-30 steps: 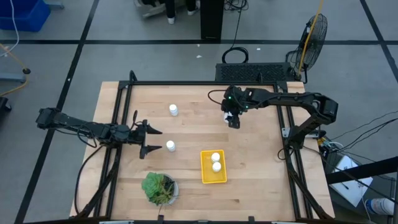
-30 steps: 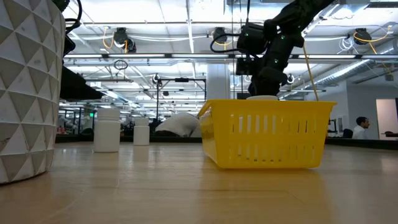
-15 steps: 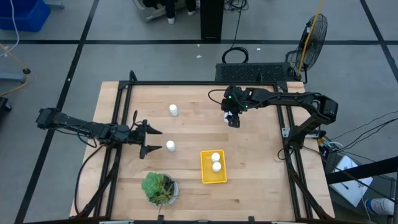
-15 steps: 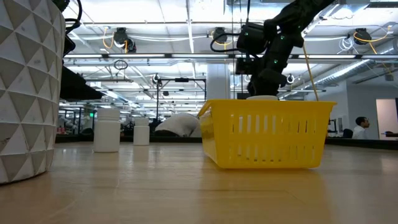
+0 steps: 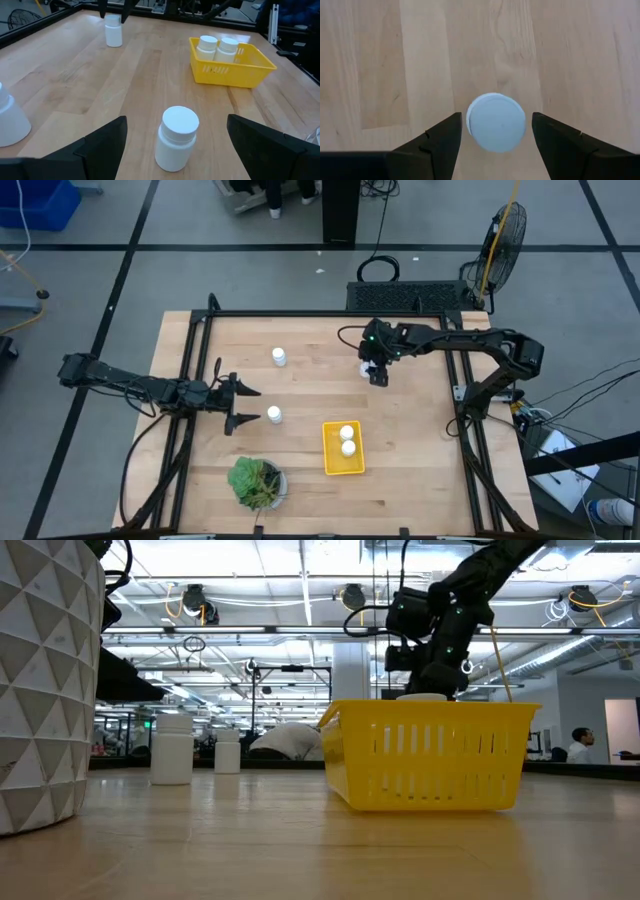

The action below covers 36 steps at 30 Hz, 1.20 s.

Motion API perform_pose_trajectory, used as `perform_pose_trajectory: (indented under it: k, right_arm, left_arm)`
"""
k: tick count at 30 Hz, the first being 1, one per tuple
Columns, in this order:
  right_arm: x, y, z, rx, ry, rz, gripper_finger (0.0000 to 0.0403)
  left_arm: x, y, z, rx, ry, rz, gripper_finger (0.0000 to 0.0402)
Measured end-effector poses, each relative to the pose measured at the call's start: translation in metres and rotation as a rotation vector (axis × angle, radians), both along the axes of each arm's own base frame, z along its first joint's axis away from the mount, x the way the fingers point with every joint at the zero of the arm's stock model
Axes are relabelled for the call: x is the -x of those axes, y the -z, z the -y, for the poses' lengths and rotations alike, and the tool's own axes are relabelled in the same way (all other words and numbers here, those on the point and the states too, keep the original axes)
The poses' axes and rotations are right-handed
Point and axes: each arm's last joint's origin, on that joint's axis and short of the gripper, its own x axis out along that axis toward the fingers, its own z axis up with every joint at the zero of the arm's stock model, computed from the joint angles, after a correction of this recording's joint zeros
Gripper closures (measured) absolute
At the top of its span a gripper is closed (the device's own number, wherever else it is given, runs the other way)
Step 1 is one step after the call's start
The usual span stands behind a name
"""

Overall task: Pick and place pill bottles into a basket
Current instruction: Put the white pill bottle into the yellow bin

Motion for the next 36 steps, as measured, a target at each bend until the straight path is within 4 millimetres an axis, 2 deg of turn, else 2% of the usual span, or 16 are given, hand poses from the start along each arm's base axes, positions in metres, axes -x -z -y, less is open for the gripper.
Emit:
perform_pose_trajectory:
  k: [9,19,27,30,36]
  right_arm:
    - [0.002,0.005,-0.001,-0.017,0.032,0.000,0.0178]
    - [0.000,0.004,0.000,-0.016,0.044,0.025,0.0248]
    - [-0.002,0.003,-0.001,-0.016,0.051,0.039,0.0234]
    - [-0.002,0.003,-0.002,-0.020,0.052,0.039,0.0244]
    - [-0.008,0.003,-0.020,-0.041,0.011,0.017,0.0256]
  left_arm:
    - [0.000,0.000,0.000,0.001,-0.001,0.000,0.0055]
    - [0.000,0.000,0.000,0.002,-0.001,0.001,0.0055]
    - [0.000,0.000,0.000,0.002,-0.001,0.001,0.0055]
    - [0.000,0.000,0.000,-0.001,0.000,0.001,0.0055]
    - [0.000,0.000,0.000,-0.001,0.000,0.001,0.0055]
